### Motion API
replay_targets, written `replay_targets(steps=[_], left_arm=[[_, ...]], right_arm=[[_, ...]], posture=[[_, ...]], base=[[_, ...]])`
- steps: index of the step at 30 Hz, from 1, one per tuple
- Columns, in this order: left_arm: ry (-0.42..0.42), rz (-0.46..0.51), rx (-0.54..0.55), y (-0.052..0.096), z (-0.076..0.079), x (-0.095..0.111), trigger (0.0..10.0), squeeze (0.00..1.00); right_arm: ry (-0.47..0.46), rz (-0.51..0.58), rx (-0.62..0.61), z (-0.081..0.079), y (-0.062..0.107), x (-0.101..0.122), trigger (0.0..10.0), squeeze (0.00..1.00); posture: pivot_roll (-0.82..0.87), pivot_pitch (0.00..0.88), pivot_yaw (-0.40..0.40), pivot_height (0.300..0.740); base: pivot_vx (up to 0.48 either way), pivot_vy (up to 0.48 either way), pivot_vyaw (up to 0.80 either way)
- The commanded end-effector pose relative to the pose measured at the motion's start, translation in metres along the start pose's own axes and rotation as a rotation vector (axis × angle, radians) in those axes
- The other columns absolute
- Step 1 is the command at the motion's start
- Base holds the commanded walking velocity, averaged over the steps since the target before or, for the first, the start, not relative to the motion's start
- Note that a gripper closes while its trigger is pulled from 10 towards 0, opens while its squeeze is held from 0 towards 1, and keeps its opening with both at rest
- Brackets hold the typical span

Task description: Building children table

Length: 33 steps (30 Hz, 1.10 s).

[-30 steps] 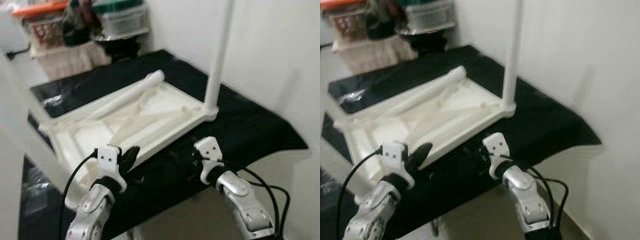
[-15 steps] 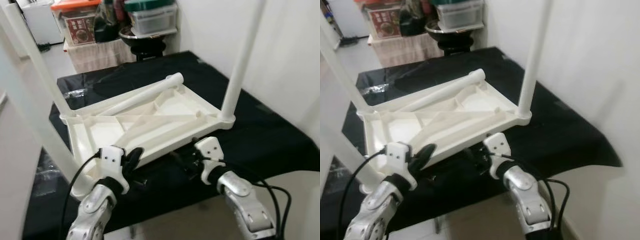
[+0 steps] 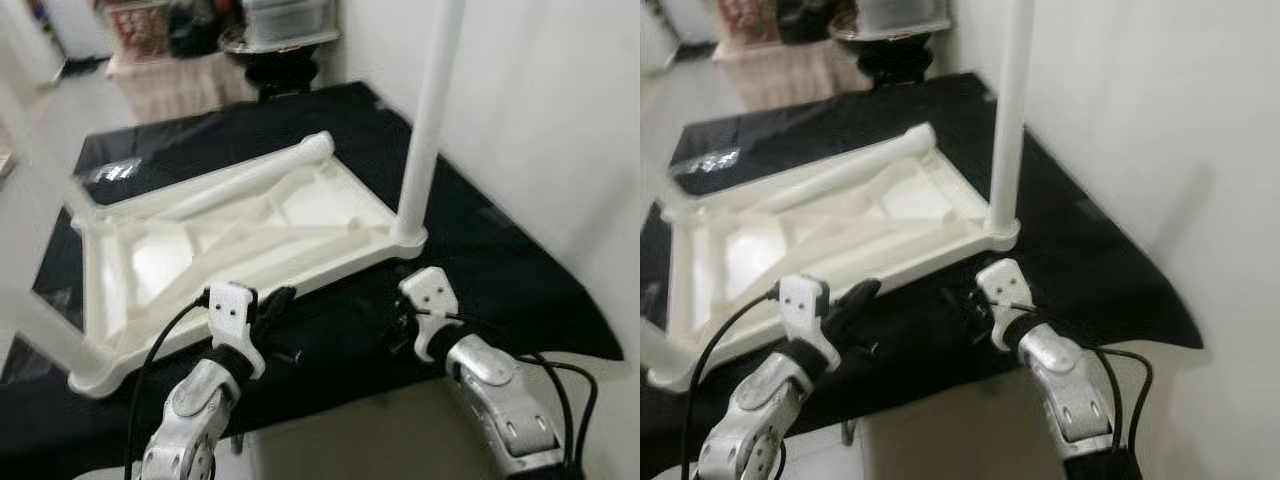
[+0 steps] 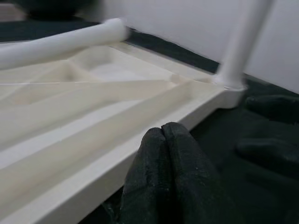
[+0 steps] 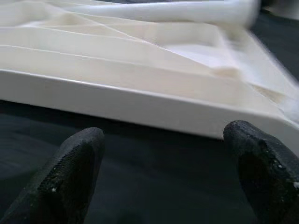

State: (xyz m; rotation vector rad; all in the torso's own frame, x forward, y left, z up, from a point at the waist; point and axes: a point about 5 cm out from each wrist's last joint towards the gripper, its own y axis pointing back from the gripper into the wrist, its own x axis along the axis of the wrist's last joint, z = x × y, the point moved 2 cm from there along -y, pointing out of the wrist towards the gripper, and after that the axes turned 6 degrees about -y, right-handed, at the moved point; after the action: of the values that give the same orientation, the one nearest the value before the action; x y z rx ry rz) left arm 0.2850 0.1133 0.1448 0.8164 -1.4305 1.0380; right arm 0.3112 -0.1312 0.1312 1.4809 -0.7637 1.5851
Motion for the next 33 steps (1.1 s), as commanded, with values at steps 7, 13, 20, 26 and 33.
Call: replay_targets(steps=[7,13,20,26,33], left_arm=[[-0.046,-0.045,-0.032,0.007,0.000,-0.007,10.0,0.00],[-0.048,-0.067,-0.037,0.012,0.003,-0.008,10.0,0.00],[-0.055,-0.095,-0.050,0.018,0.010,-0.009,10.0,0.00],[-0.052,-0.104,0.003,0.022,0.007,-0.011,10.0,0.00],[-0.055,-0.112,0.023,0.030,0.009,-0.010,10.0,0.00]], right_arm=[[0.012,0.009,0.079,-0.007,-0.006,0.008,10.0,0.00],[0.219,-0.030,0.117,0.017,-0.016,0.030,10.0,0.00],[0.433,-0.065,0.205,0.031,-0.023,0.058,10.0,0.00],[0.485,-0.190,0.324,0.033,-0.033,0.062,10.0,0.00],[0.427,-0.383,0.385,0.041,-0.054,0.058,10.0,0.00]], posture=[[-0.07,0.132,0.026,0.740],[-0.07,0.128,0.031,0.740],[-0.06,0.129,0.028,0.740],[-0.04,0.138,0.019,0.740],[-0.02,0.167,0.009,0.740]], base=[[0.000,0.000,0.80],[0.000,0.000,0.15],[0.000,0.000,0.00],[0.000,0.000,0.00],[0.000,0.000,0.00]])
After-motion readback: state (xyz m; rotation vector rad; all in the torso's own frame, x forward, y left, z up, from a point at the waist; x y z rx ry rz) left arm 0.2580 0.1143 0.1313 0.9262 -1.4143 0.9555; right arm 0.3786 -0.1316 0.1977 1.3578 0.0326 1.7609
